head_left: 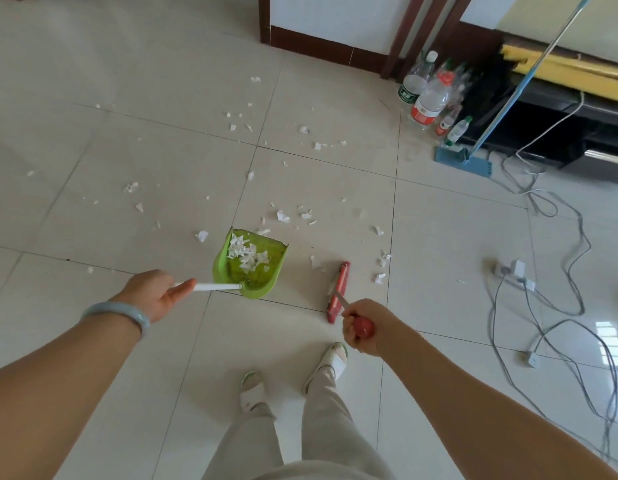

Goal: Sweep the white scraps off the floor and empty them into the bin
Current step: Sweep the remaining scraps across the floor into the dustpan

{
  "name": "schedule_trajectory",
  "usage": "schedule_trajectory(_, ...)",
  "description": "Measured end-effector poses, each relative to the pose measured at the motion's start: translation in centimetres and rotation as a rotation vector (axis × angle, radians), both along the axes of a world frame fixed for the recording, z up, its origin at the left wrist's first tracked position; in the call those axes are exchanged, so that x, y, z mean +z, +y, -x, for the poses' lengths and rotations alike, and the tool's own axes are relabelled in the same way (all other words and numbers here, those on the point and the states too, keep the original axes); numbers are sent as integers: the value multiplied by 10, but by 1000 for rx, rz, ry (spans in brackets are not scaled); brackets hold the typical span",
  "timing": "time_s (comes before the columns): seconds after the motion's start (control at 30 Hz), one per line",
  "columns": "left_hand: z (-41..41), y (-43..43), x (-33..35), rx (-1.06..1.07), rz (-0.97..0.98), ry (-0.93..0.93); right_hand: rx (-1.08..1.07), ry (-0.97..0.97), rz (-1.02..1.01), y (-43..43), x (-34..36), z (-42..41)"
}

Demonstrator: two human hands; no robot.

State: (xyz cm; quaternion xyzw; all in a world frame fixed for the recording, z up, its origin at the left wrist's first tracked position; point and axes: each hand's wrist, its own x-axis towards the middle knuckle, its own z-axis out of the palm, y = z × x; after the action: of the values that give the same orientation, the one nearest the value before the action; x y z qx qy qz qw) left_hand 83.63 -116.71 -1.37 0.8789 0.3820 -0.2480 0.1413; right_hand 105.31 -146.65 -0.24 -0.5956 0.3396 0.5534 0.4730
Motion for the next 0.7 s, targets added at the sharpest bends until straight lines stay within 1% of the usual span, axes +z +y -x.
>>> schedule_trajectory(0.2, -18, -7, 3, 82, 33, -23, 93, 38, -99, 44, -3, -18)
schedule_trajectory(0.3, -30, -7, 6, 40, 10, -3, 119, 45, -117, 45, -3, -35)
schedule_trajectory(0.4, -50, -11, 7, -42, -33, 11, 185, 14, -86, 34, 0, -50)
schedule_trajectory(0.5, -75, -17, 10, -56, -19, 10, 237, -31, -35, 15, 4, -66)
schedule_trajectory(0.7, -133, -36, 19, -105, -2, 14, 189, -118, 47, -48, 15, -114)
